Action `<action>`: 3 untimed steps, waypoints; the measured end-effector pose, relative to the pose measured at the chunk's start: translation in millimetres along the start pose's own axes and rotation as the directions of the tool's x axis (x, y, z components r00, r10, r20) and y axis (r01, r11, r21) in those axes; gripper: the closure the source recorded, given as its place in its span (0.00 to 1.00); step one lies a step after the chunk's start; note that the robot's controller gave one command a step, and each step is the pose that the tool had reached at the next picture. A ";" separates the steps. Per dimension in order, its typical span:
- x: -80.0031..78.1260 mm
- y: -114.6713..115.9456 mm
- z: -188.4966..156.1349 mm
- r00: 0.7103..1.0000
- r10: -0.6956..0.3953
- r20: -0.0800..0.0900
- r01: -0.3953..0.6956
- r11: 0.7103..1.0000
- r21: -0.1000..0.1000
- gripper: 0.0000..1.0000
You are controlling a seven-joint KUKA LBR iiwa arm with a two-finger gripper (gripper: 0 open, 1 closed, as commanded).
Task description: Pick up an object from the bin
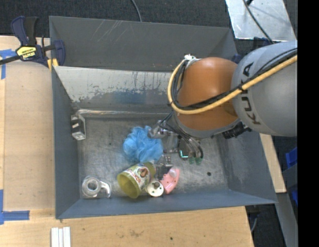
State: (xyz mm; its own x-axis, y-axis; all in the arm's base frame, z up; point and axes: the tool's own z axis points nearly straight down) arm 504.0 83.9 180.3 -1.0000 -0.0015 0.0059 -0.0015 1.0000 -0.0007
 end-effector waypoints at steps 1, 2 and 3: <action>-1.9 -0.2 -3.9 1.000 0.002 0.008 -0.002 1.000 -0.001 0.00; -70.8 26.2 66.5 1.000 0.024 0.016 -0.024 1.000 -0.003 0.00; -91.8 39.7 57.2 0.986 -0.164 0.007 0.164 0.986 0.000 0.00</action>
Offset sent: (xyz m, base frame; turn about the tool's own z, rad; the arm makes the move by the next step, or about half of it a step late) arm 0.1007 0.0396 -0.1103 0.0355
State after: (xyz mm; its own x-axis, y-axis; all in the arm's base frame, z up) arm 595.4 123.7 122.5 -0.9862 -0.1656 -0.0008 -0.1656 0.9862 -0.0002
